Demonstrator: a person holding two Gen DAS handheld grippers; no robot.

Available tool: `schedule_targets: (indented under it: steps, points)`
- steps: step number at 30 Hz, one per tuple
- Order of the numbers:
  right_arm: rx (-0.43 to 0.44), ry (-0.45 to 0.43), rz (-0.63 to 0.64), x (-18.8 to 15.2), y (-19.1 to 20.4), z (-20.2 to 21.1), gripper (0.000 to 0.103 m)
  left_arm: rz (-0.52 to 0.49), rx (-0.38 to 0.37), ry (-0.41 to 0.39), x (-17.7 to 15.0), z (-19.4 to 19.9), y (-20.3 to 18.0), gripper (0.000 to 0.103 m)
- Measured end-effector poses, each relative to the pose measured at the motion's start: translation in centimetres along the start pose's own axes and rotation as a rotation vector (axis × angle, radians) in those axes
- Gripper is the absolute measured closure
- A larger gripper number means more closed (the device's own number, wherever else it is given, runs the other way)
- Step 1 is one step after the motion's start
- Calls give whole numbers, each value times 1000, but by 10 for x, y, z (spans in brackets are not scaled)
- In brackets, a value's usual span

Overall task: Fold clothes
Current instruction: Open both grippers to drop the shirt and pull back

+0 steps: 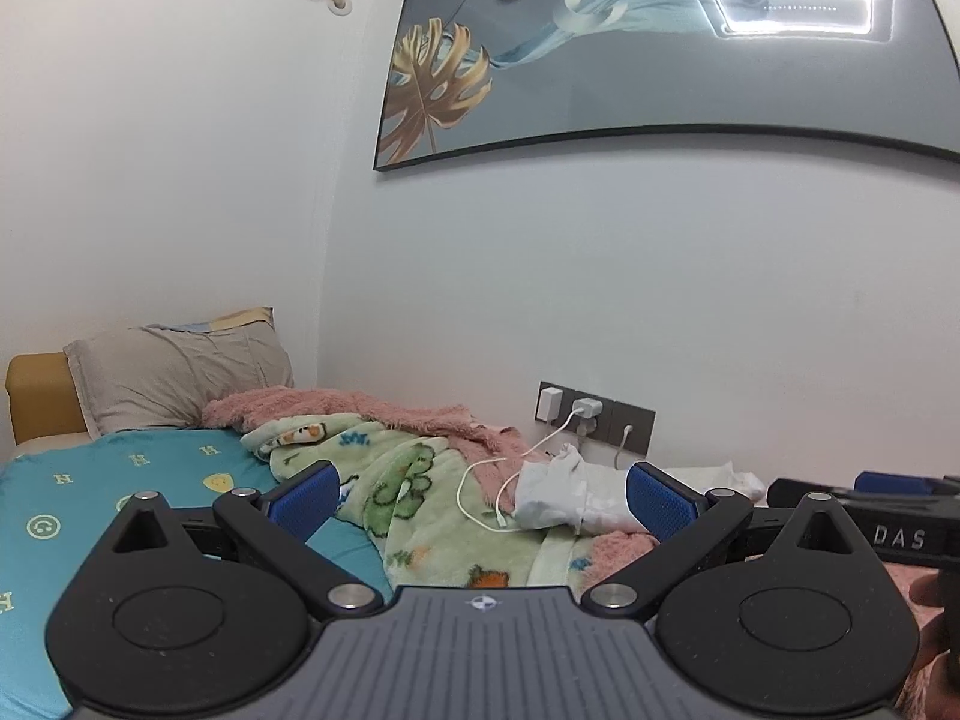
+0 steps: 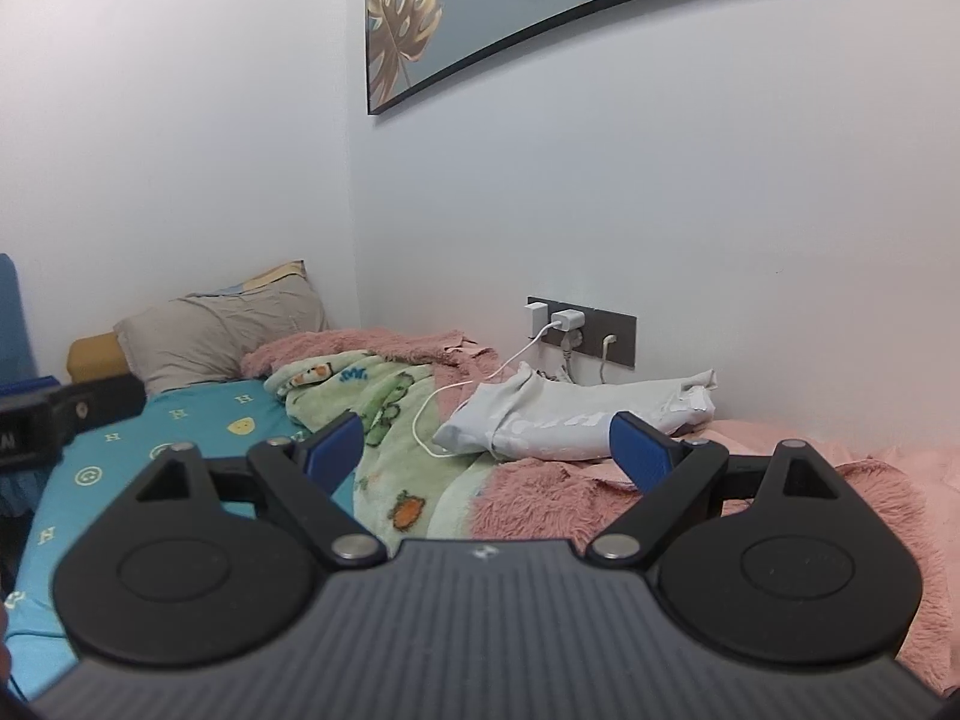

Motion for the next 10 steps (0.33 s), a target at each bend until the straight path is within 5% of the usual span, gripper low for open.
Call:
schedule_targets:
  steps: [10]
  points:
    - [-10,17,-9,-4,-3,-3,13,-17,1,49,-17,-15,-1,0]
Point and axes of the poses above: each gripper's, at about its wrist camera, not at the fingertips, and z roughly against the way its jaws point, y to its left, x to its top, the point moved 9 cm from there along -z, roughly the way its jaws point, and after that the axes turned 4 degrees about y, right-handed, at the moved point
